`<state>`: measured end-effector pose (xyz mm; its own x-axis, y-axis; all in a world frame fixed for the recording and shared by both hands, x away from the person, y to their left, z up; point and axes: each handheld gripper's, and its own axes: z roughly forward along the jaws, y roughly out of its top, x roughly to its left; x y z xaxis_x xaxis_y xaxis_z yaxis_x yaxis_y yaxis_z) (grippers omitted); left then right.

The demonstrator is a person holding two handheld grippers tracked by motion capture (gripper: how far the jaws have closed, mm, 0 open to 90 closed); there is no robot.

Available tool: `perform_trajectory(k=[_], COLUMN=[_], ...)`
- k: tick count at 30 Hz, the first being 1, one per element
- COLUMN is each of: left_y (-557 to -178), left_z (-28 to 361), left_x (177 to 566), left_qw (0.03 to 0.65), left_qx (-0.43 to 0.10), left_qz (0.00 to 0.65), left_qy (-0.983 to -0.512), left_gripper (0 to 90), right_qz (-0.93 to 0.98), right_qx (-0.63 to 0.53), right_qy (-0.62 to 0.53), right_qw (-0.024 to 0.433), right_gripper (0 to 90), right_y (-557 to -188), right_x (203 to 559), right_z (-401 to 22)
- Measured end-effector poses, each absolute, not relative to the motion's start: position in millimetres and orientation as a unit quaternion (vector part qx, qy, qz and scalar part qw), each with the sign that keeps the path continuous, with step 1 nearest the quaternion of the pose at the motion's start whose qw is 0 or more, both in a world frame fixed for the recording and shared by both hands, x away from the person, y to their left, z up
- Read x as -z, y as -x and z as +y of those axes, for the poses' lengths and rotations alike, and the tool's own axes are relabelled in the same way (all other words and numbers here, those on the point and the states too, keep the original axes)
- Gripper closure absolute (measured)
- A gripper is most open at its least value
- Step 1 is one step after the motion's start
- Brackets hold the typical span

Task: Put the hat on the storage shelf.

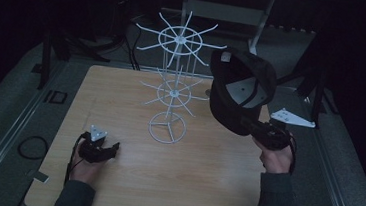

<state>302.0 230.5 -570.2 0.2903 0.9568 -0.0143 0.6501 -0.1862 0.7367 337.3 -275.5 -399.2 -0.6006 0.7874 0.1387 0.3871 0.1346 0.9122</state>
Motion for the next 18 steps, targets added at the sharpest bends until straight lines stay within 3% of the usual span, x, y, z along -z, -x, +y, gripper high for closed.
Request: perform_trajectory(k=[18], left_y=[-301.9], left_z=[230.6], left_x=[570.2], left_qw=[0.327], left_qx=[-0.234], left_qz=[0.547], left_qy=[-0.734], left_gripper=[37.4], right_qz=[0.728], right_qx=[-0.521], right_qy=[-0.396], right_qw=[0.202], right_gripper=[86.4], right_y=[-343.1], right_x=[390.2], right_z=[-272.6])
